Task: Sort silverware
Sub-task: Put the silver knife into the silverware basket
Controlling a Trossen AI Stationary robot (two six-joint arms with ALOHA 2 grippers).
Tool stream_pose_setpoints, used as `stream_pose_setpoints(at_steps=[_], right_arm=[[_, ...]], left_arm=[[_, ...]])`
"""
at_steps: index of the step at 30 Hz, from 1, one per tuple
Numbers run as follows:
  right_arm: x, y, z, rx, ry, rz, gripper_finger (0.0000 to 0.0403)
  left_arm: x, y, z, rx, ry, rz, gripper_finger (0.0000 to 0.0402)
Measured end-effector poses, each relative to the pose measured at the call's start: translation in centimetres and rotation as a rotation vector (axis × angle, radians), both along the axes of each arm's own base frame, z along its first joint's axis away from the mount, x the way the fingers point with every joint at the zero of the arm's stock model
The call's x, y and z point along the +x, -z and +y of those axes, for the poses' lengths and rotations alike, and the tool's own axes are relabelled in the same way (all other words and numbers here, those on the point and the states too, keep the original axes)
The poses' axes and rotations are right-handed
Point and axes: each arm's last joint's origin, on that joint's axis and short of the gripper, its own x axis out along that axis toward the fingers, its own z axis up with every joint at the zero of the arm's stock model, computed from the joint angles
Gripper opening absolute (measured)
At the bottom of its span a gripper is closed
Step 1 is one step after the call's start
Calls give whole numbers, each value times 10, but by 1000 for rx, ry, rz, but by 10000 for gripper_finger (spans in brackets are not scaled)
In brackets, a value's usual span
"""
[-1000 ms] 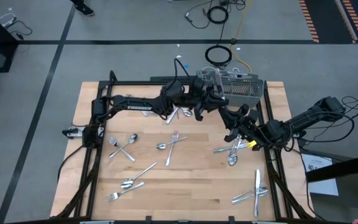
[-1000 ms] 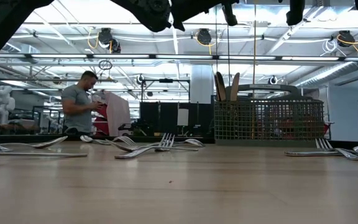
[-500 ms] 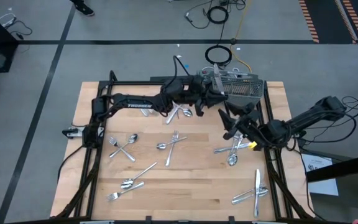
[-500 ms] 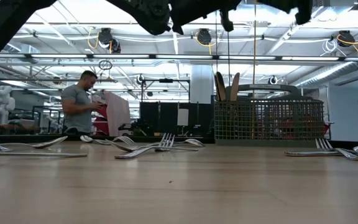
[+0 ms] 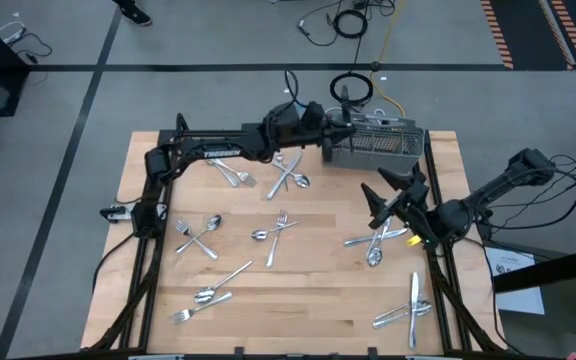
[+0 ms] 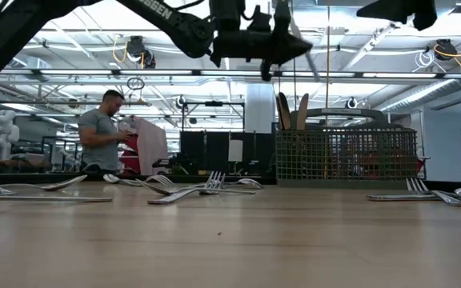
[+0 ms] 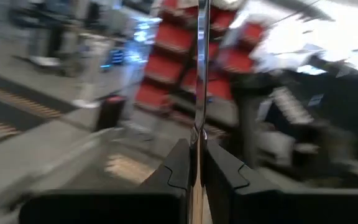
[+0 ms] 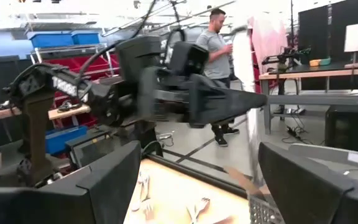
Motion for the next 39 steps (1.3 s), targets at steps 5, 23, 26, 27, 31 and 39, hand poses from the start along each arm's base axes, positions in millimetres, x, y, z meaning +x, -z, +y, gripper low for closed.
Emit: stream_pose_setpoints(at_steps=[5, 23, 26, 27, 31, 39], right_arm=[[1, 8, 4, 51, -26, -14, 314], [1, 19, 8, 155, -64, -61, 313], [1, 19, 8, 153, -64, -60, 313], [1, 19, 8, 153, -65, -60, 313], [1, 19, 8, 158, -65, -64, 313], [2, 20, 8, 167, -92, -67, 313]], left_arm=[[-7, 7, 20, 80, -165, 83, 27], [-3, 58, 53, 122, -299, 236, 27], [-1, 66, 54, 117, -298, 242, 27], [0, 68, 54, 119, -299, 239, 27], [2, 76, 55, 111, -299, 249, 33], [2, 78, 56, 63, -329, 246, 122]])
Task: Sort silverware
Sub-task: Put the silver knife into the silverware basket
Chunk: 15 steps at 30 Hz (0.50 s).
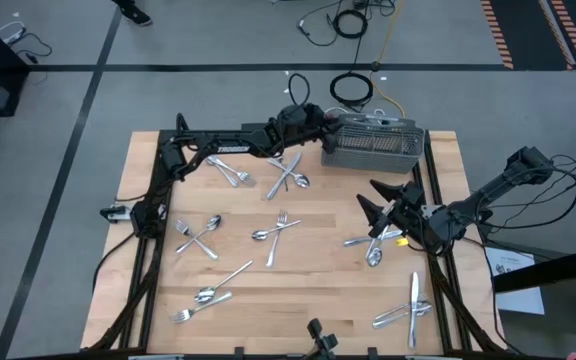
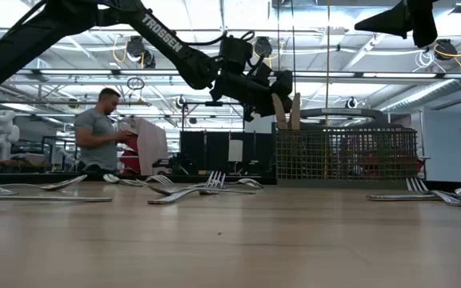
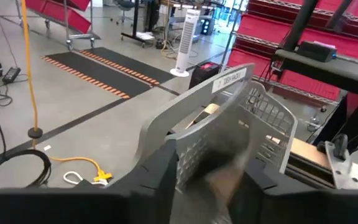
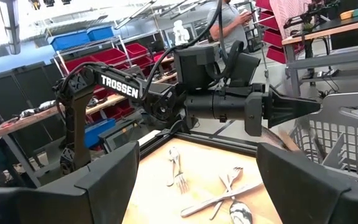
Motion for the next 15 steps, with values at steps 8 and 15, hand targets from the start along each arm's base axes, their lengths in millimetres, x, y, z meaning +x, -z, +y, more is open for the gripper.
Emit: stream_pose_setpoints(at_steps=[8, 15], right_arm=[[0, 0, 0, -3, 0, 3, 313], [0, 0, 0, -9, -2, 10, 313]], left_arm=[[0, -4, 0, 7, 4, -19, 167], [-13, -48, -7, 79, 20, -66, 170]])
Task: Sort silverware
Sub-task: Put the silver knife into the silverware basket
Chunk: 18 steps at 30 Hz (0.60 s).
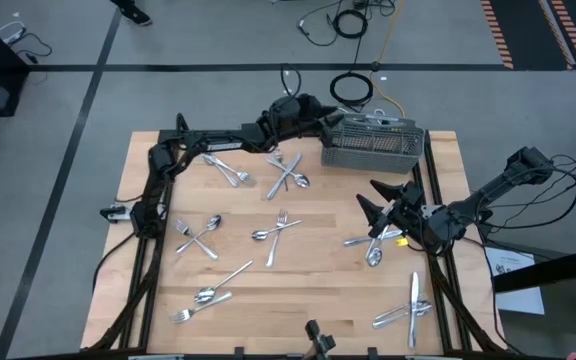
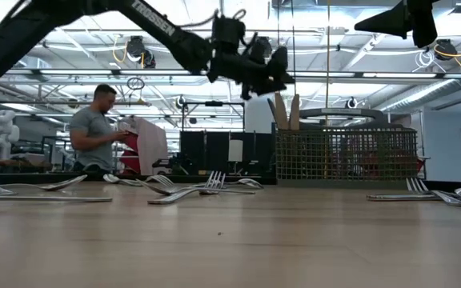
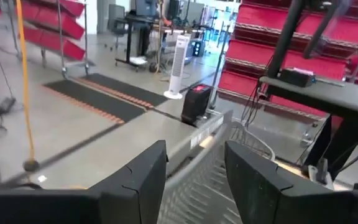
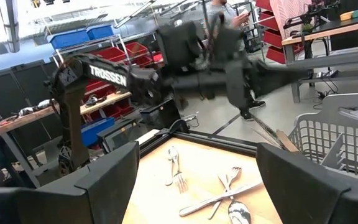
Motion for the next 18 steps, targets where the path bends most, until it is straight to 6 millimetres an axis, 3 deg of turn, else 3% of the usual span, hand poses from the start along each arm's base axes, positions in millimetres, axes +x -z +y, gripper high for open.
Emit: stream_pose_setpoints(at_steps=[10, 15, 18], right_arm=[[0, 1, 0, -31, 2, 32, 313], [0, 2, 0, -45, 2, 51, 313], [0, 3, -1, -59, 4, 66, 313]], left_arm=[[-50, -63, -23, 39, 6, 268, 171], [-82, -75, -38, -40, -1, 470, 171], [-96, -68, -43, -142, -35, 615, 171]])
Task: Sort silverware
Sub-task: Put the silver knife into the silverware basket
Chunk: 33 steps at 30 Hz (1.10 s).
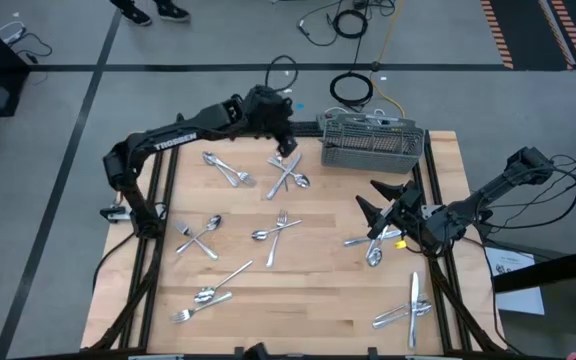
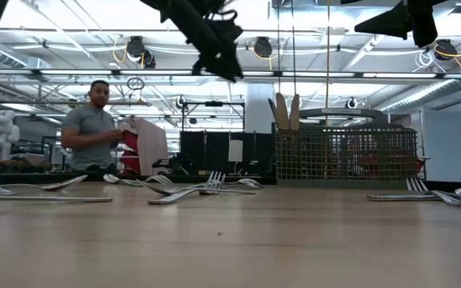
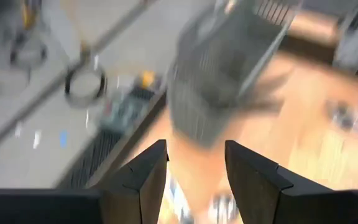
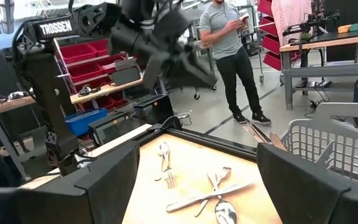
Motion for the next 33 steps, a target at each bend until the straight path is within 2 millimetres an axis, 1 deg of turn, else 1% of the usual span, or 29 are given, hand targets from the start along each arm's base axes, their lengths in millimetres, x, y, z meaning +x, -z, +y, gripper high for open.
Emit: stream_pose_setpoints(at_steps=[3, 6, 8, 12, 19, 22, 26, 33], right_arm=[[0, 1, 0, -10, 3, 14, 313], [1, 2, -2, -14, 8, 23, 313], [2, 2, -3, -14, -5, 24, 313], [4, 2, -5, -4, -36, 18, 313], [5, 3, -4, 51, -80, -24, 313], [5, 3, -3, 71, -95, -37, 313], [5, 4, -3, 89, -95, -44, 313], [5, 7, -3, 107, -93, -41, 313]], left_arm=[[-8, 12, -4, -91, -25, 128, 171], [-7, 28, -4, -142, -34, 215, 171], [-5, 43, -3, -198, -69, 248, 171], [0, 65, -1, -275, -101, 278, 171], [8, 97, 4, -322, -130, 310, 171], [10, 110, 5, -347, -117, 313, 171], [15, 120, 8, -361, -111, 312, 171], [22, 138, 11, -401, -150, 315, 171]])
